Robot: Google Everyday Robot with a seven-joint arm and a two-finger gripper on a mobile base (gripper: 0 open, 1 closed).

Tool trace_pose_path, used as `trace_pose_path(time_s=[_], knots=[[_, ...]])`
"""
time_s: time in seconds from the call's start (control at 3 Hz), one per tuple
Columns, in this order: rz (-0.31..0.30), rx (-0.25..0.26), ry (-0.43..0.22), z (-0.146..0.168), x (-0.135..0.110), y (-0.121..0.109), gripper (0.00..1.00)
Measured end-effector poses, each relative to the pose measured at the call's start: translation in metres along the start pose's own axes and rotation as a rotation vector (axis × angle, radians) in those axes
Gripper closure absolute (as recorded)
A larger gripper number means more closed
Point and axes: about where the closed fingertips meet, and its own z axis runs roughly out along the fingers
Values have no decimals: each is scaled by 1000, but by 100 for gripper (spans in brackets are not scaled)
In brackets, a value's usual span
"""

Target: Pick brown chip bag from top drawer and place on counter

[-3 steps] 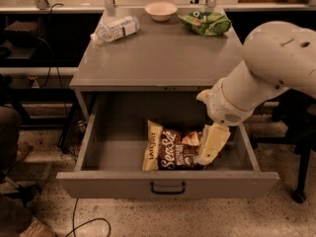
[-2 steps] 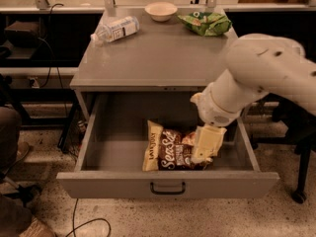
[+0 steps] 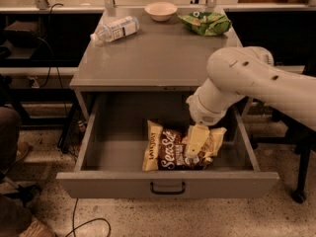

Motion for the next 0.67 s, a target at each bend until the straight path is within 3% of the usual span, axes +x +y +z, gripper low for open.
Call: trace_pose_path(time_s=[0.67], knots=[[26, -7, 25, 38, 4, -15, 0]])
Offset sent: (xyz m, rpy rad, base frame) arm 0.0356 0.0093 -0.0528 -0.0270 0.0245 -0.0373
